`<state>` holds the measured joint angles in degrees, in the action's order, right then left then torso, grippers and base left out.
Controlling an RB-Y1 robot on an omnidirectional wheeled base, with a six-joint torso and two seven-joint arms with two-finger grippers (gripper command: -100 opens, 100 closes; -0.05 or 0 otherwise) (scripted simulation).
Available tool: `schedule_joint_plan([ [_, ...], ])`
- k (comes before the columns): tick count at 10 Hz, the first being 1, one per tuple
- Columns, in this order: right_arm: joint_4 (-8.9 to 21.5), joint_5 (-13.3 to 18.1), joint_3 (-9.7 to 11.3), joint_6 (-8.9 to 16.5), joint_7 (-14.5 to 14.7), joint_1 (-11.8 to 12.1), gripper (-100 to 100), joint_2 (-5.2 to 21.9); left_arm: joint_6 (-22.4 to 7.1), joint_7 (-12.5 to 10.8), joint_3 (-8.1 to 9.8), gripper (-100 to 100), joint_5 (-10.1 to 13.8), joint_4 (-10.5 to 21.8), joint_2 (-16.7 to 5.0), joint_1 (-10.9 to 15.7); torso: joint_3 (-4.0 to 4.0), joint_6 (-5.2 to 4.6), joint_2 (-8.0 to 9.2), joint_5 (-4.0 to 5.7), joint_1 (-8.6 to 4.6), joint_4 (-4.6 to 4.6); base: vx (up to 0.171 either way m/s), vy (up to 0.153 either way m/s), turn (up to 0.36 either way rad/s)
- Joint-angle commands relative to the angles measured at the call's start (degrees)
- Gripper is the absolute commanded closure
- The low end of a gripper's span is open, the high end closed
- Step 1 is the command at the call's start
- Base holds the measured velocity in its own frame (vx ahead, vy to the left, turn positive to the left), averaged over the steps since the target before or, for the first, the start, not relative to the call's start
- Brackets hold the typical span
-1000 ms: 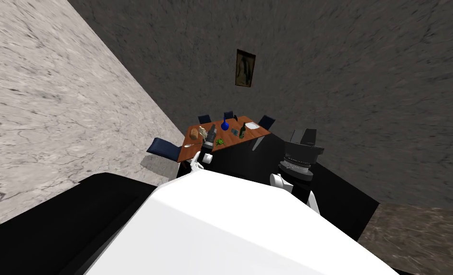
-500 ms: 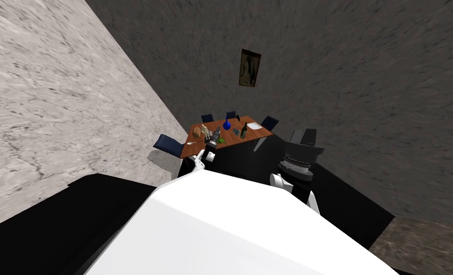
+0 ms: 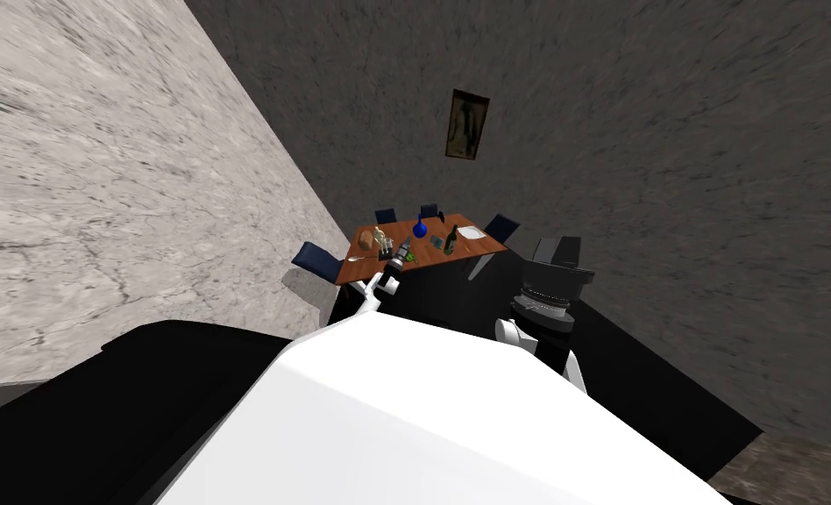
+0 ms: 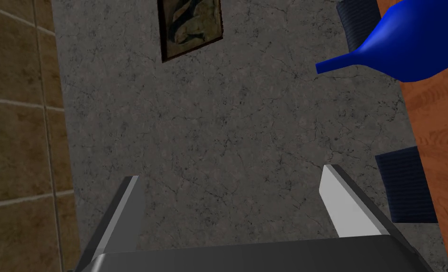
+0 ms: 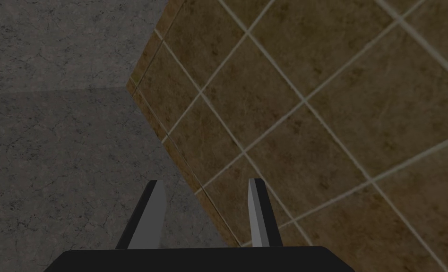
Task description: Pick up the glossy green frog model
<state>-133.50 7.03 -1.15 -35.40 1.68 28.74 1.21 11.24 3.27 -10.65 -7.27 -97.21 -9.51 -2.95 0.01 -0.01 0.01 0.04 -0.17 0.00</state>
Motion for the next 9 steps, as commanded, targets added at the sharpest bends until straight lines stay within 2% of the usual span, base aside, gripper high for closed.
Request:
schedule_joint_plan([
  [1, 0.0, 0.0, 0.0, 0.0, 0.0, 0.0, 0, 0.0, -2.8, -0.2, -0.7, -100, -0.3, 2.9, -0.1, 2.4, 0.0, 0.0, 0.0, 0.0, 0.0, 0.0, -0.017, -0.047, 0.142],
  [2, 0.0, 0.0, 0.0, 0.0, 0.0, 0.0, 0, 0.0, -2.8, -0.2, -0.7, -100, -0.3, 3.2, -0.1, 2.4, -0.01, 0.02, -0.01, 0.0, -0.01, 0.0, -0.01, -0.04, 0.057],
  [4, 0.0, 0.0, 0.0, 0.0, 0.0, 0.0, 0, 0.0, -7.0, -0.3, -1.86, -100, -0.6, 6.9, -0.2, 5.7, -0.02, 0.01, -0.04, 0.0, 0.01, 0.0, -0.009, -0.045, 0.186],
  [5, 0.0, 0.0, 0.0, 0.0, 0.0, 0.0, 0, 0.0, -7.2, -0.3, -1.86, -100, -0.6, 8.0, -0.2, 5.7, -0.03, 0.02, -0.05, 0.01, -0.04, 0.01, 0.001, -0.05, 0.05],
  [6, 0.0, 0.0, 0.0, 0.0, 0.0, 0.0, 0, 0.0, -9.5, -0.4, -2.37, -100, -0.7, 10.0, -0.2, 7.3, -0.04, -0.01, -0.07, 0.01, -0.03, 0.01, 0.001, -0.037, 0.111],
  [7, 0.0, 0.0, 0.0, 0.0, 0.0, 0.0, 0, 0.0, -9.5, -0.4, -2.37, -100, -0.7, 10.3, -0.2, 7.3, -0.04, 0.01, -0.08, 0.0, 0.0, 0.02, 0.001, -0.029, 0.07],
  [9, 0.0, 0.0, 0.0, 0.0, 0.0, 0.0, 0, 0.0, -13.5, -0.5, -3.21, -100, -0.7, 13.8, -0.1, 10.2, -0.05, 0.02, -0.09, -0.01, 0.05, 0.02, 0.008, -0.039, 0.2],
])
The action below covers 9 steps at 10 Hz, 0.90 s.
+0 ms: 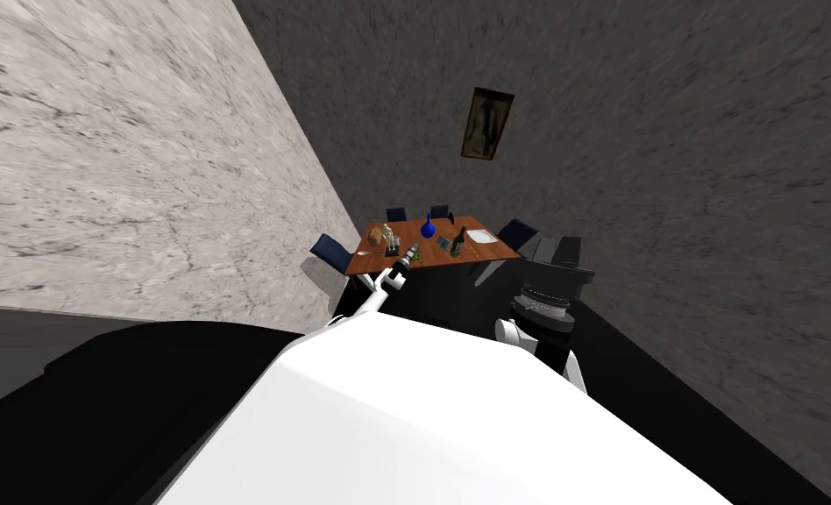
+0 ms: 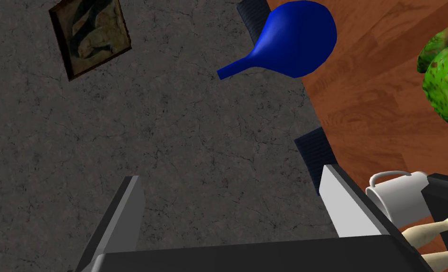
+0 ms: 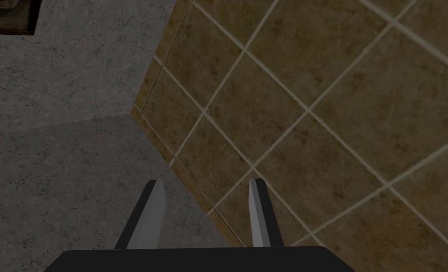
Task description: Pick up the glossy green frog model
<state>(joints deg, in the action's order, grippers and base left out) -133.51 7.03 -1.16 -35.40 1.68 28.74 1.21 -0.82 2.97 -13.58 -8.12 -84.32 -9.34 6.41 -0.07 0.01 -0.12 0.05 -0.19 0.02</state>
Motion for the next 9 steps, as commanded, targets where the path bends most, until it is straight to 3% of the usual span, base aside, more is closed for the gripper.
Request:
schedule_joint_plan([
  [1, 0.0, 0.0, 0.0, 0.0, 0.0, 0.0, 0, 0.0, -2.1, -0.2, -0.28, -100, 0.2, 1.7, -0.3, 0.9, 0.0, 0.0, 0.0, 0.0, 0.0, 0.0, 0.014, -0.051, 0.053],
  [4, 0.0, 0.0, 0.0, 0.0, 0.0, 0.0, 0, 0.0, -6.7, -0.2, -0.88, -100, 0.4, 5.6, -0.1, 3.5, 0.0, -0.02, 0.01, -0.01, 0.06, 0.0, 0.015, -0.037, 0.099],
  [5, 0.0, 0.0, 0.0, 0.0, 0.0, 0.0, 0, 0.0, -6.9, -0.2, -0.88, -100, 0.4, 5.6, -0.1, 3.5, -0.01, -0.01, -0.02, -0.01, 0.05, 0.0, 0.017, -0.03, 0.083],
  [9, 0.0, 0.0, 0.0, 0.0, 0.0, 0.0, 0, 0.0, -13.5, -0.2, -1.38, -100, 1.1, 10.7, 0.2, 6.8, -0.04, -0.03, -0.06, 0.0, 0.01, 0.01, 0.026, -0.042, 0.137],
])
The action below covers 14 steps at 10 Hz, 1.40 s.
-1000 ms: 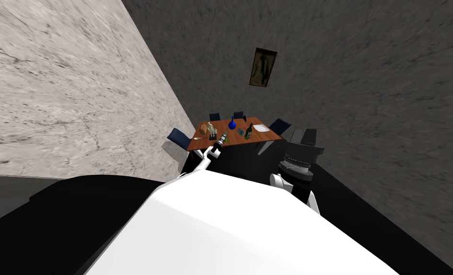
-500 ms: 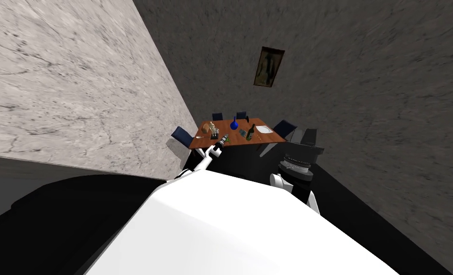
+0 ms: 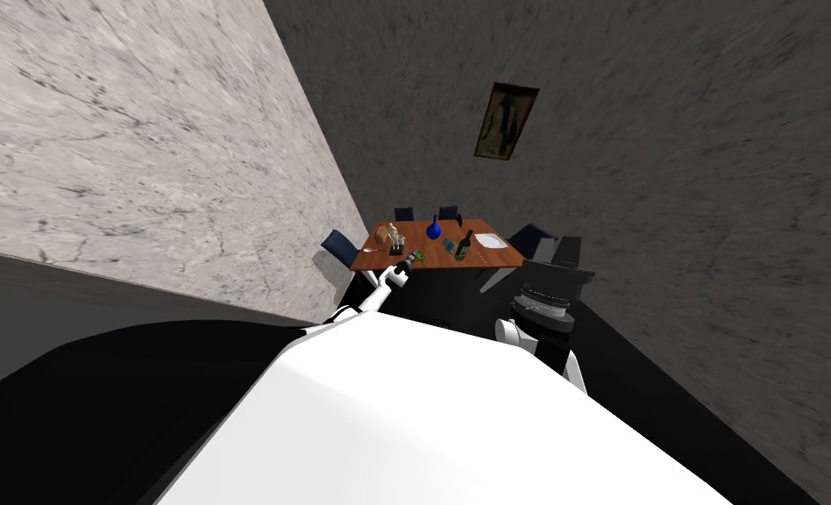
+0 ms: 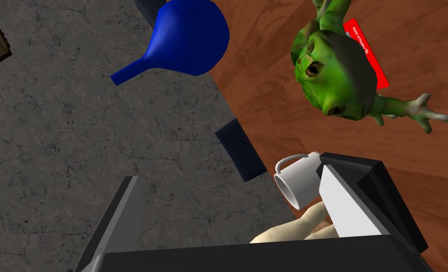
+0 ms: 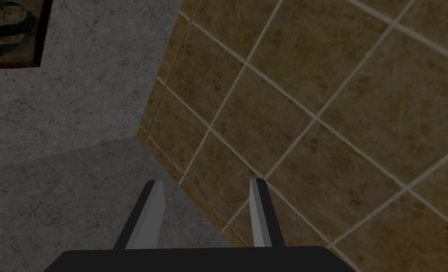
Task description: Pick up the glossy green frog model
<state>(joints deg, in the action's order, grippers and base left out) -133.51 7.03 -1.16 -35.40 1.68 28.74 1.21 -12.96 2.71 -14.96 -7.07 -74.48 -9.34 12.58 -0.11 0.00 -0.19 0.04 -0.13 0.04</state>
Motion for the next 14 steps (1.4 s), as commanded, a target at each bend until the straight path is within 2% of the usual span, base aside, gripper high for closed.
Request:
schedule_joint_plan([
  [1, 0.0, 0.0, 0.0, 0.0, 0.0, 0.0, 0, 0.0, -1.7, 0.0, 0.0, -100, 0.0, 0.9, 0.2, 0.6, 0.0, 0.0, 0.0, 0.0, 0.0, 0.0, 0.024, -0.027, 0.058],
  [3, 0.0, 0.0, 0.0, 0.0, 0.0, 0.0, 0, 0.0, -5.4, 0.1, -0.13, -100, 0.6, 3.8, 0.6, 2.5, 0.0, -0.01, -0.01, -0.01, 0.04, 0.0, 0.045, -0.034, 0.136],
  [4, 0.0, 0.0, 0.0, 0.0, 0.0, 0.0, 0, 0.0, -6.1, 0.1, -0.13, -100, 0.6, 3.8, 0.6, 2.5, -0.05, 0.0, -0.1, 0.0, -0.01, 0.02, 0.05, -0.041, 0.082],
  [7, 0.0, 0.0, 0.0, 0.0, 0.0, 0.0, 0, 0.0, -11.7, 0.1, -0.18, -100, 1.6, 7.6, 1.3, 4.7, -0.04, -0.01, -0.08, 0.0, -0.02, 0.02, 0.05, -0.047, 0.148],
  [8, 0.0, 0.0, 0.0, 0.0, 0.0, 0.0, 0, 0.0, -12.3, 0.1, -0.18, -100, 1.6, 7.6, 1.3, 4.7, -0.07, -0.02, -0.13, 0.01, -0.06, 0.03, 0.044, -0.04, 0.051],
  [10, 0.0, 0.0, 0.0, 0.0, 0.0, 0.0, 0, 0.0, -15.7, 0.2, -0.19, -100, 2.2, 9.7, 2.1, 6.0, -0.05, -0.02, -0.08, -0.01, 0.03, 0.02, 0.053, -0.034, 0.121],
  [11, 0.0, 0.0, 0.0, 0.0, 0.0, 0.0, 0, 0.0, -15.9, 0.2, -0.19, -100, 2.2, 9.7, 2.1, 6.0, -0.07, -0.01, -0.12, 0.0, 0.02, 0.03, 0.053, -0.034, 0.059],
  [14, 0.0, 0.0, 0.0, 0.0, 0.0, 0.0, 0, 0.0, -20.2, 0.3, -0.21, -100, 2.8, 12.1, 4.0, 7.6, -0.09, -0.02, -0.15, -0.01, 0.02, 0.03, 0.065, -0.036, 0.099],
])
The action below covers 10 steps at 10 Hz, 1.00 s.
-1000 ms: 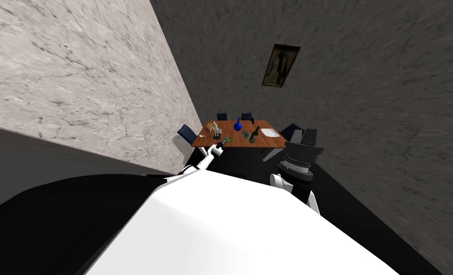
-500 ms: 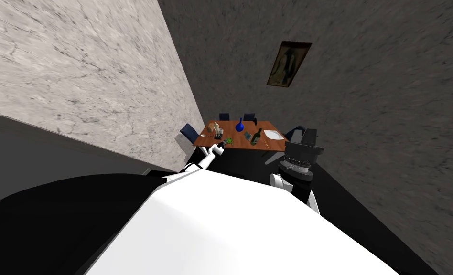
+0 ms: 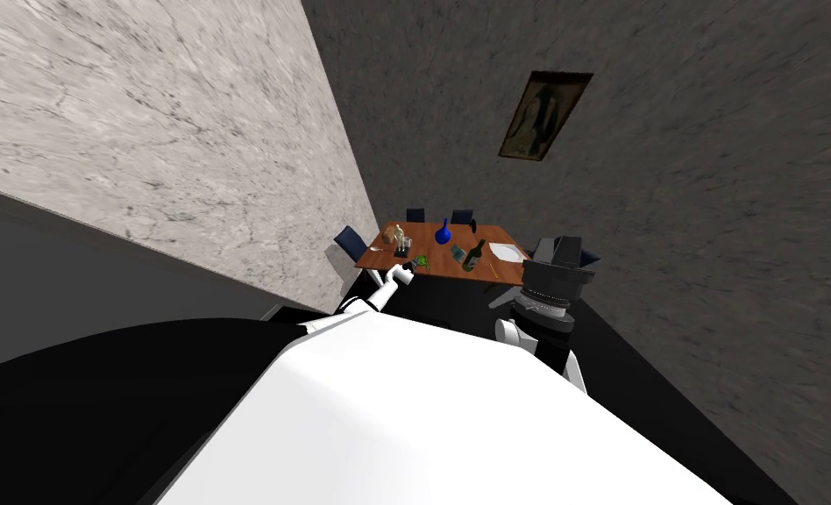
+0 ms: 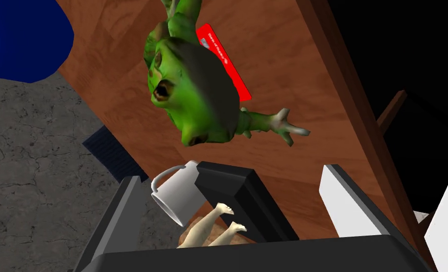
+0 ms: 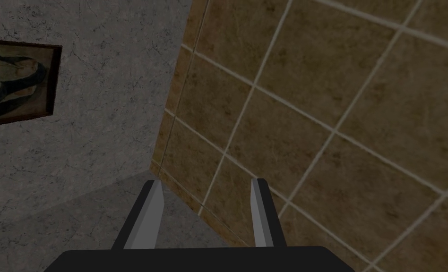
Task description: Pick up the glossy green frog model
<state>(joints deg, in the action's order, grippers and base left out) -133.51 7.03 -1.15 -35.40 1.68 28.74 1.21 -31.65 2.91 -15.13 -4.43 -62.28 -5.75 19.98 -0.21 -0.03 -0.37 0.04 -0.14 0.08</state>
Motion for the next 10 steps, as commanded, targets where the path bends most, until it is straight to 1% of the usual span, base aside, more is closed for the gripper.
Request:
schedule_joint_plan([
  [1, 0.0, 0.0, 0.0, 0.0, 0.0, 0.0, 0, 0.0, -2.6, 0.1, -0.06, -100, 0.3, 0.6, 1.4, 0.6, 0.0, 0.0, 0.0, 0.0, 0.0, 0.0, 0.084, -0.038, 0.098],
  [2, 0.0, 0.0, 0.0, 0.0, 0.0, 0.0, 0, 0.0, -3.5, 0.1, -0.06, -100, 0.4, 1.1, 2.4, 1.0, -0.02, 0.0, -0.03, 0.0, 0.01, 0.01, 0.106, -0.028, 0.076],
  [3, 0.0, 0.0, 0.0, 0.0, 0.0, 0.0, 0, 0.0, -4.6, 0.2, -0.05, -100, 0.5, 1.9, 4.4, 1.5, -0.06, -0.01, -0.1, -0.01, 0.04, 0.02, 0.168, -0.012, 0.064],
  [4, 0.0, 0.0, 0.0, 0.0, 0.0, 0.0, 0, 0.0, -4.6, 0.2, -0.05, -100, 0.5, 1.9, 4.4, 1.5, -0.15, 0.0, -0.28, -0.02, 0.09, 0.05, 0.135, -0.011, 0.024],
  [5, 0.0, 0.0, 0.0, 0.0, 0.0, 0.0, 0, 0.0, -4.7, 0.1, -0.09, -100, 0.3, 1.4, 4.2, 1.2, -0.15, 0.0, -0.25, -0.02, 0.12, 0.06, 0.046, -0.006, 0.0],
  [6, 0.0, 0.0, 0.0, 0.0, 0.0, 0.0, 0, 0.0, -4.6, 0.1, -0.07, 0, 0.3, 1.6, 4.2, 1.3, -0.01, 0.0, 0.0, -0.03, 0.16, 0.02, 0.011, -0.002, 0.001],
  [7, 0.0, 0.0, 0.0, 0.0, 0.0, 0.0, 0, 0.0, -3.5, 1.0, 1.43, -100, 3.2, 0.1, 1.4, -1.5, 0.09, 0.0, 0.17, -0.04, 0.18, -0.03, 0.004, -0.064, -0.337],
  [8, 0.0, 0.0, 0.0, 0.0, 0.0, 0.0, 0, 0.0, -3.5, 1.0, 1.43, -100, 3.9, 0.1, 0.8, -1.8, 0.14, -0.05, 0.27, -0.01, 0.01, -0.04, -0.001, -0.072, -0.149],
  [9, 0.0, 0.0, 0.0, 0.0, 0.0, 0.0, 0, 0.0, -2.3, 1.8, 2.92, -100, 5.6, -1.4, -1.2, -4.7, 0.17, 0.0, 0.31, 0.01, -0.04, -0.06, -0.014, -0.12, -0.249],
  [10, 0.0, 0.0, 0.0, 0.0, 0.0, 0.0, 0, 0.0, -2.3, 1.8, 2.92, -100, 7.0, -1.4, -2.6, -4.9, 0.21, -0.03, 0.38, 0.04, -0.2, -0.07, 0.003, -0.106, -0.153],
])
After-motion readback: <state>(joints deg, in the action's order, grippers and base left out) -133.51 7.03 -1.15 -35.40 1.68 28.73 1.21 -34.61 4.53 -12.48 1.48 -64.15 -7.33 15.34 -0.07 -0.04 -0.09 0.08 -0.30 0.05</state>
